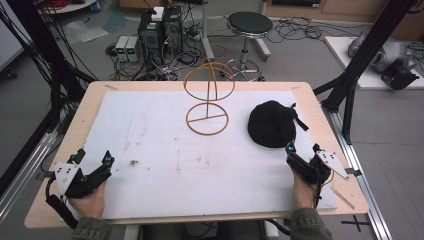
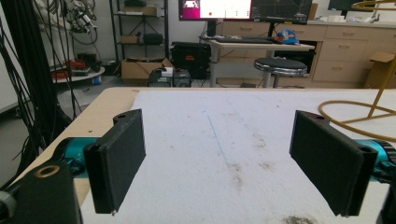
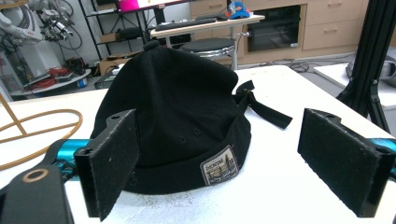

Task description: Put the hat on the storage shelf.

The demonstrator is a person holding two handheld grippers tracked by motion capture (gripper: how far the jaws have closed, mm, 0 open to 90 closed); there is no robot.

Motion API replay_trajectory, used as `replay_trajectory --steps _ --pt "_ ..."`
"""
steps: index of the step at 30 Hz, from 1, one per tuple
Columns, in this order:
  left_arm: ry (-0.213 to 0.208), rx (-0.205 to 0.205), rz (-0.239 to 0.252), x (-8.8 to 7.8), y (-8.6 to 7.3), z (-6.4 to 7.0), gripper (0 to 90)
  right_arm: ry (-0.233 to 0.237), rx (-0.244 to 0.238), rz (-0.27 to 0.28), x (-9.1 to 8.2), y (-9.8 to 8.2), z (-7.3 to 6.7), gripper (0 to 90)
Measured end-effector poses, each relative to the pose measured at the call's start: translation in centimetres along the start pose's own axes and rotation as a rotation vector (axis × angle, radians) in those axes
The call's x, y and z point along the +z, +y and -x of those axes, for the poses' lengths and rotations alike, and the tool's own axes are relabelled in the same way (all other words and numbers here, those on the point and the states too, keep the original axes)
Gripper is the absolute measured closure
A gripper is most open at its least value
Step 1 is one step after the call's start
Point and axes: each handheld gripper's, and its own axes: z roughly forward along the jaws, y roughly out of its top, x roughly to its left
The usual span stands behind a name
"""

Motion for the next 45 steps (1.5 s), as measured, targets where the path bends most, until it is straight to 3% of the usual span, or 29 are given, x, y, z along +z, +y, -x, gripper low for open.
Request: replay_trajectory --steps 37,45 --pt "0.005 0.003 0.004 0.05 0.05 0.27 19.6 0.004 -0.01 -0.002 0.01 0.05 -0.13 12.4" --pt "0.001 0.007 0.0 0.09 0.05 0.33 19.6 0.016 -0.064 0.007 0.5 0.44 -0.26 12.5"
